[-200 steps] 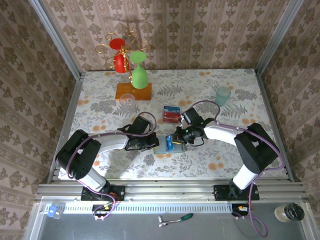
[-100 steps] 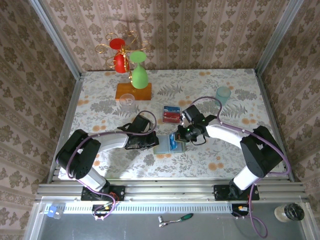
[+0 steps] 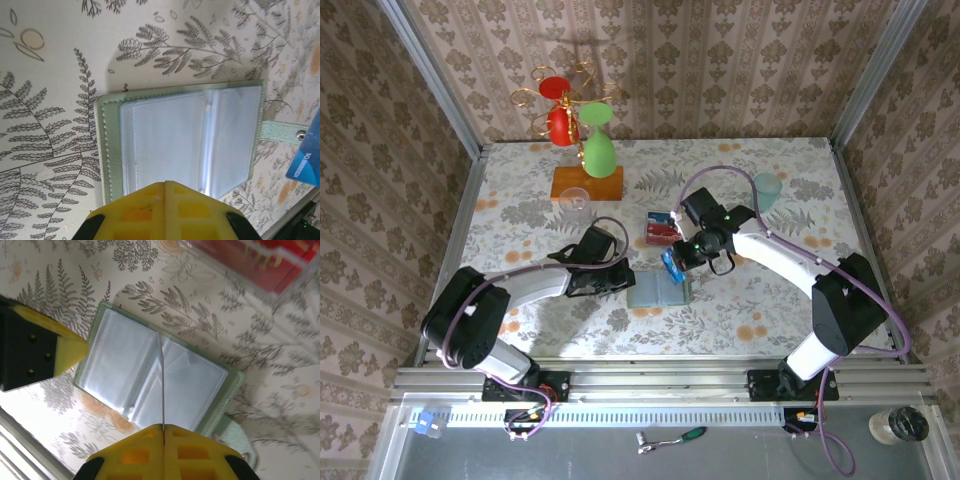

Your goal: Take the credit cards out of the card holder

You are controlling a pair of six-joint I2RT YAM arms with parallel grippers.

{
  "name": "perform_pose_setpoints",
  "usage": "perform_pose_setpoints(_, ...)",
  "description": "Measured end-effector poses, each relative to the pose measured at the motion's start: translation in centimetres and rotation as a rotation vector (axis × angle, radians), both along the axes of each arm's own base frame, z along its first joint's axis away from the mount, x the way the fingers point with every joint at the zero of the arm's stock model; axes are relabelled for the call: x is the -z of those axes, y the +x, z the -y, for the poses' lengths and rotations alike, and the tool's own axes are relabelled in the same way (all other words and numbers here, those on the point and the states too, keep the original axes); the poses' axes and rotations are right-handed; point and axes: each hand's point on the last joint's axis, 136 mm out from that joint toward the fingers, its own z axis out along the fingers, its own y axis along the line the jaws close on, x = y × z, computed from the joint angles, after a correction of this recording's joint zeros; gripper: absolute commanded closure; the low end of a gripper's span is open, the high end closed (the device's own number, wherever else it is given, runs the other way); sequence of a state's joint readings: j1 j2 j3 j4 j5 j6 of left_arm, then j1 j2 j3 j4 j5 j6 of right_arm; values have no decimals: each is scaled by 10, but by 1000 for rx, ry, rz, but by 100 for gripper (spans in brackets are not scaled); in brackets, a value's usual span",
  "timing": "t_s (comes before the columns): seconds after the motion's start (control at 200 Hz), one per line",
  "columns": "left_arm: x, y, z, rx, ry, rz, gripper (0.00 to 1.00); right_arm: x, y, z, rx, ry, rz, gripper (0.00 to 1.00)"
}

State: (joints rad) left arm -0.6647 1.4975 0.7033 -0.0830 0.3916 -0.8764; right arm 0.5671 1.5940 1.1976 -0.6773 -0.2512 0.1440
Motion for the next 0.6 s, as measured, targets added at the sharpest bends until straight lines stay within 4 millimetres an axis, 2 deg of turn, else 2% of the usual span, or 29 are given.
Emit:
perform_pose_setpoints(0.235,-18,9,-5,-20,-26,54,100,-10,6,8,-217,-145,96,100)
perform_pose_setpoints(0.6,-20,6,-14,-38,-20,61,100,-7,31,16,-450,-348,135,100)
